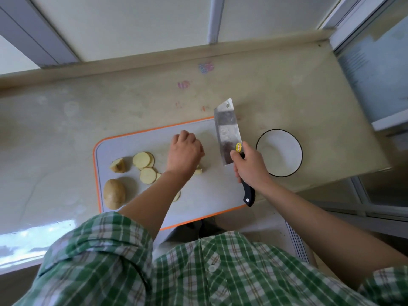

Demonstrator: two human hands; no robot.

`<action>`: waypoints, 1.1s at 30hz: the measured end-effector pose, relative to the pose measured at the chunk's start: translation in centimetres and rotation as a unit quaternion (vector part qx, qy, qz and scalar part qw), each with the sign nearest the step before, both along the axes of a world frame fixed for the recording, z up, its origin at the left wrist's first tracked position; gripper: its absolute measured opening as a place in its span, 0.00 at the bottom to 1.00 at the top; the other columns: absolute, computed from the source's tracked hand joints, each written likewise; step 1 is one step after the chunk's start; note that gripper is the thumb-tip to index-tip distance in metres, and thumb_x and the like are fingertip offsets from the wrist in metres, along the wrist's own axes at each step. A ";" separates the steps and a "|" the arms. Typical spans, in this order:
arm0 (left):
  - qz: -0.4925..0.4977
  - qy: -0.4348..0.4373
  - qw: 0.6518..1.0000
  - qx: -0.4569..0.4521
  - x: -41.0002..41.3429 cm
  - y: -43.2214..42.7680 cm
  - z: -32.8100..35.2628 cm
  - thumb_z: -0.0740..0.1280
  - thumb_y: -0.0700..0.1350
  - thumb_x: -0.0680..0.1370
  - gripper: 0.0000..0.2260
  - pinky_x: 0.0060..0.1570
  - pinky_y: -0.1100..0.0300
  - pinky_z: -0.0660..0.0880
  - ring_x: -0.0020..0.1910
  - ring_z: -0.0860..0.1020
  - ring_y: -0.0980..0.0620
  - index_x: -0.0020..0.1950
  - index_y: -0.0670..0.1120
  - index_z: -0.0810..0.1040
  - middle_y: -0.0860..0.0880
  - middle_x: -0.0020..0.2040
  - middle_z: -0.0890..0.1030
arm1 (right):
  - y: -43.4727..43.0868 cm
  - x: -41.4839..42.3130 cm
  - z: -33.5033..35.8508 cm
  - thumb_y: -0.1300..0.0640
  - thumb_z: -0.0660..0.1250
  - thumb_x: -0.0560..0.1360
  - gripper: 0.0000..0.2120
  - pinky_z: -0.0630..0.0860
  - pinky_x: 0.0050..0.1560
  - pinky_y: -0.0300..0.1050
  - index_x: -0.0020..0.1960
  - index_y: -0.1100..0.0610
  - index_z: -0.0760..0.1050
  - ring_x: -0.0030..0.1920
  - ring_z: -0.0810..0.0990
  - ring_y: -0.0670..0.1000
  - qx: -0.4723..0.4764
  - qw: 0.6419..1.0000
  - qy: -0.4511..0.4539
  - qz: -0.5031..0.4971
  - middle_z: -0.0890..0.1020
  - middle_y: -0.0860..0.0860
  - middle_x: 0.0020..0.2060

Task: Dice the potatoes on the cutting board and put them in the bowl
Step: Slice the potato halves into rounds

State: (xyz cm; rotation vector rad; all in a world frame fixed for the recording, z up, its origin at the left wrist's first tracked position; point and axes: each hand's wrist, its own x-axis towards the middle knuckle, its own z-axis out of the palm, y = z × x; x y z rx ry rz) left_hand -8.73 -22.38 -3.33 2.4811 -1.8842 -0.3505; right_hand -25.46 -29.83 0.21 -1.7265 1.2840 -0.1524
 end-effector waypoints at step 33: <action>0.125 0.154 0.977 -0.075 -0.1 6.5 -1.2 0.72 0.52 0.73 0.19 0.50 0.51 0.72 0.53 0.74 0.43 0.60 0.42 0.80 0.43 0.52 0.76 | 4.1 1.4 -0.3 0.57 0.57 0.81 0.09 0.59 0.32 0.47 0.54 0.62 0.70 0.31 0.70 0.57 -0.190 0.953 0.114 0.204 0.70 0.52 0.28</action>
